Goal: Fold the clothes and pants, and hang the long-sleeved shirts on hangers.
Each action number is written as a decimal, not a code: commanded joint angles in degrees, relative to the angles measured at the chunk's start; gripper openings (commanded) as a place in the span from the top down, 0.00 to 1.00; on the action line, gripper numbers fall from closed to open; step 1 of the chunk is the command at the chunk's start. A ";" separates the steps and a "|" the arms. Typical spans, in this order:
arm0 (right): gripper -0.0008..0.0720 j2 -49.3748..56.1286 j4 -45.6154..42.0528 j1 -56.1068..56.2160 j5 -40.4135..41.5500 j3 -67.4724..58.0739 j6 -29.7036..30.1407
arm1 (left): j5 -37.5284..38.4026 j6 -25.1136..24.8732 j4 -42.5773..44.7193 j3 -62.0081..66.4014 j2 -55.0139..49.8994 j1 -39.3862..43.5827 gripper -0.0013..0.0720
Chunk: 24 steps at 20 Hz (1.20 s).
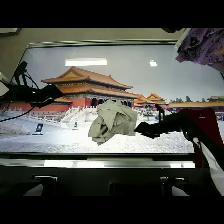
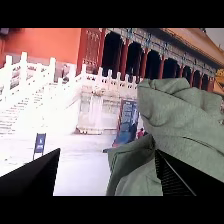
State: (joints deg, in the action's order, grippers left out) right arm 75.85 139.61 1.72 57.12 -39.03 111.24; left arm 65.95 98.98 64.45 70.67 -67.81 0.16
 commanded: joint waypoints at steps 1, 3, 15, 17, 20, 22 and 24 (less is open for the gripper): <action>0.26 3.08 5.46 5.05 -6.62 0.63 2.10 | 0.07 -0.17 0.09 0.04 0.11 -0.72 0.06; 0.35 4.09 5.66 5.68 -7.56 0.63 2.10 | 0.20 0.04 0.09 0.04 0.11 -0.72 0.06; 0.95 -5.29 -7.41 5.68 -6.88 -0.37 -14.36 | -18.03 -33.86 -39.63 -26.97 -12.33 -0.66 0.06; 0.95 -6.82 -8.35 5.68 -5.62 -0.37 -15.30 | -18.05 -38.16 -44.06 -26.82 -16.63 2.14 0.06; 0.95 -7.50 -8.33 5.68 -2.99 -0.37 -15.78 | -18.03 -44.02 -50.99 -26.84 -21.24 5.09 0.06; 0.95 -7.52 -8.28 5.68 -1.64 -0.37 -16.20 | -18.05 -45.27 -53.72 -26.84 -23.30 6.40 0.07; 0.95 -7.54 -8.28 5.68 -1.05 -0.37 -16.65 | -18.03 -45.29 -53.92 -26.86 -24.52 7.17 0.08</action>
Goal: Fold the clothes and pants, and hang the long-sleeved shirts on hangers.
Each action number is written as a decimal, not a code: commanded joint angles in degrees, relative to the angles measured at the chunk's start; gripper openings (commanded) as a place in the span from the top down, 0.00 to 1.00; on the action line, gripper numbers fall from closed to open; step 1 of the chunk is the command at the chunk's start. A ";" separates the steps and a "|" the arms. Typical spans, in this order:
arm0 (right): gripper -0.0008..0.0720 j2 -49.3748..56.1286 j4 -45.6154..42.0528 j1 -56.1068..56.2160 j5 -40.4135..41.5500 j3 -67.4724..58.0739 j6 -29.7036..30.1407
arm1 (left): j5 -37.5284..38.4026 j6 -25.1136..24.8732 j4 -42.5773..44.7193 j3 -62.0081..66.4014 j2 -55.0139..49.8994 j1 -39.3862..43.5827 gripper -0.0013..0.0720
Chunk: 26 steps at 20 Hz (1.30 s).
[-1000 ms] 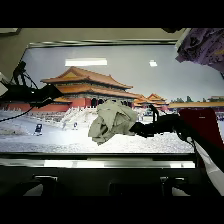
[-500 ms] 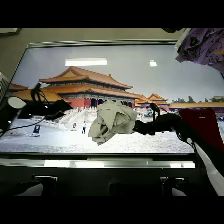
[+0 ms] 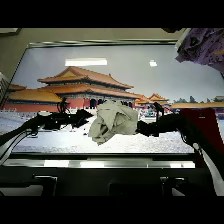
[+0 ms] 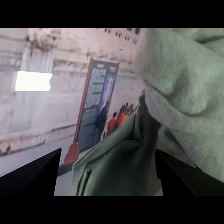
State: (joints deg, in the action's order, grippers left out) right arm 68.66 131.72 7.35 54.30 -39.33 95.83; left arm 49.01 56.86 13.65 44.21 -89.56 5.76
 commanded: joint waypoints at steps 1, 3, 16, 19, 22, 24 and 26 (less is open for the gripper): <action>0.95 -0.35 -0.37 0.04 1.77 -0.07 -1.46 | -1.09 -3.15 -3.13 -0.39 -3.08 1.86 0.09; 0.95 -0.55 -0.37 0.04 1.64 -0.07 -2.10 | -1.09 -4.02 -3.10 -0.39 -3.30 2.45 0.32; 0.95 -7.76 -0.42 0.04 0.87 -0.13 -2.23 | 3.04 -4.13 3.32 -0.37 -3.69 3.56 0.96; 0.95 -10.12 -1.95 0.04 -0.26 -2.80 -2.23 | 2.86 -3.41 3.96 -0.15 0.57 1.03 0.96; 0.95 -10.78 -4.63 0.04 -0.46 -11.80 -2.21 | 2.60 4.85 13.70 3.17 9.25 -4.52 0.97; 0.95 -10.82 -6.14 0.04 -0.83 -19.69 -2.19 | 2.60 10.16 21.14 8.04 17.07 -8.57 0.97; 0.95 -10.82 -7.80 0.04 -0.44 -28.81 -2.01 | 2.62 13.27 25.92 14.47 24.70 -12.15 0.97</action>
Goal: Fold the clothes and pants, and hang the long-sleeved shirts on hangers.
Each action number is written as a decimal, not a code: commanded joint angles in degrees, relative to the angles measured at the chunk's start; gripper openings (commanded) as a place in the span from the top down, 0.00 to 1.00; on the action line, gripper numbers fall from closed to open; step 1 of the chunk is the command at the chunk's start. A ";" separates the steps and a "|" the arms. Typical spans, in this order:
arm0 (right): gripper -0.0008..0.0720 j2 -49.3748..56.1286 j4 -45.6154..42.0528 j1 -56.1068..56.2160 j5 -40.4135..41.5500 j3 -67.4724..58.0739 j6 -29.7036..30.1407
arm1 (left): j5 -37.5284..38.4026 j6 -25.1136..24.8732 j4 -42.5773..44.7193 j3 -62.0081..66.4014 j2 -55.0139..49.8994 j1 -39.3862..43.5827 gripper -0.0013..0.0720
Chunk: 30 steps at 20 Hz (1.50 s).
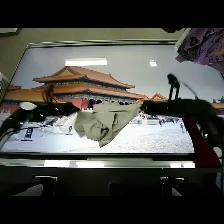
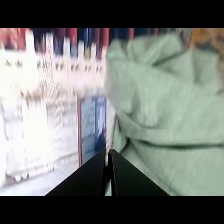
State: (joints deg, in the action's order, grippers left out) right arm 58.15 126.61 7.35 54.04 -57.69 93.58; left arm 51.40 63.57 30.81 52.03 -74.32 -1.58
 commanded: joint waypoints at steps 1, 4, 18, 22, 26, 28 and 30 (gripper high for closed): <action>0.95 -0.37 -4.11 0.04 0.48 -15.85 0.22 | 0.22 7.50 10.38 10.10 13.09 -6.40 0.96; 0.95 -1.29 -10.08 0.04 2.95 -32.24 0.22 | 0.15 10.73 15.85 21.18 23.69 -11.52 0.96; 0.95 -14.01 -36.79 0.04 6.27 -52.41 -11.96 | 0.50 33.59 42.45 31.43 47.67 -22.84 0.96; 0.95 -0.17 -37.20 0.04 9.51 -52.39 -12.28 | 2.99 24.59 32.15 31.43 35.56 -22.82 0.96; 0.95 20.02 -36.46 0.07 12.70 -52.39 -17.22 | 1.53 21.09 30.18 31.45 15.15 -17.73 0.96; 0.95 29.33 -34.84 0.04 12.41 -52.39 -18.47 | -2.82 19.32 30.18 31.45 4.50 -14.21 0.96; 0.95 37.11 -32.68 0.04 12.13 -52.39 -18.53 | -7.43 19.32 30.18 31.45 -4.76 -10.93 0.96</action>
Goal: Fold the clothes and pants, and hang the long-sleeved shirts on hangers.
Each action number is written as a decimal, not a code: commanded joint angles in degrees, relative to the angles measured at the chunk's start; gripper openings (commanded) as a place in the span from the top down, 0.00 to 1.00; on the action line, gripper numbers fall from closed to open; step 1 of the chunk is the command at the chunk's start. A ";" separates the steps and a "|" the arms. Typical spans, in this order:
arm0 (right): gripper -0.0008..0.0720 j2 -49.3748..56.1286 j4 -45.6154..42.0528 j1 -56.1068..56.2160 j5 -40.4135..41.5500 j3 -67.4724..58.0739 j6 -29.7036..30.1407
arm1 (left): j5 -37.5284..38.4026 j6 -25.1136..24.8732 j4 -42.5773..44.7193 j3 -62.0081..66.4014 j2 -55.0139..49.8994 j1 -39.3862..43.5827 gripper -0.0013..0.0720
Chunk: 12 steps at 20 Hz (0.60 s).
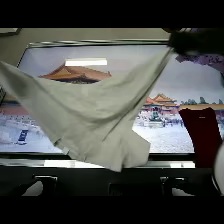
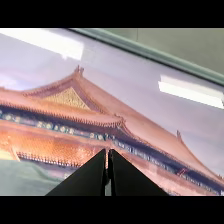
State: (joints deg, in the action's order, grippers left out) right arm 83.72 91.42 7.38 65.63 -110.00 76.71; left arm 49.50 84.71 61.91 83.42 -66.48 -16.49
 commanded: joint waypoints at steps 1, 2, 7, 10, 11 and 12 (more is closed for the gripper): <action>0.95 14.29 3.17 0.02 0.63 -0.09 -2.25 | -7.43 -1.60 -0.96 0.07 -16.55 5.49 0.96; 0.95 16.68 4.02 0.04 0.90 -0.09 -2.67 | -8.52 -1.57 -0.96 0.07 -19.65 6.78 0.96; 0.95 19.71 5.55 0.02 1.07 -0.11 -2.82 | -3.78 6.88 -1.16 0.09 -25.38 8.63 0.75; 0.95 18.49 4.94 0.02 3.21 -0.11 -2.08 | 4.98 7.48 -1.79 0.11 -20.68 4.94 0.05; 0.95 17.94 4.90 0.02 4.00 -0.11 -1.75 | 9.60 7.52 -1.77 0.07 -18.10 3.15 0.05; 0.95 17.38 4.90 0.02 5.03 -0.11 -1.05 | 13.84 8.72 -1.38 -0.22 -15.45 1.60 0.05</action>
State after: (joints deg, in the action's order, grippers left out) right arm 101.82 96.27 7.38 68.25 -110.06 74.35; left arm 52.56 91.18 60.47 83.44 -86.04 -11.81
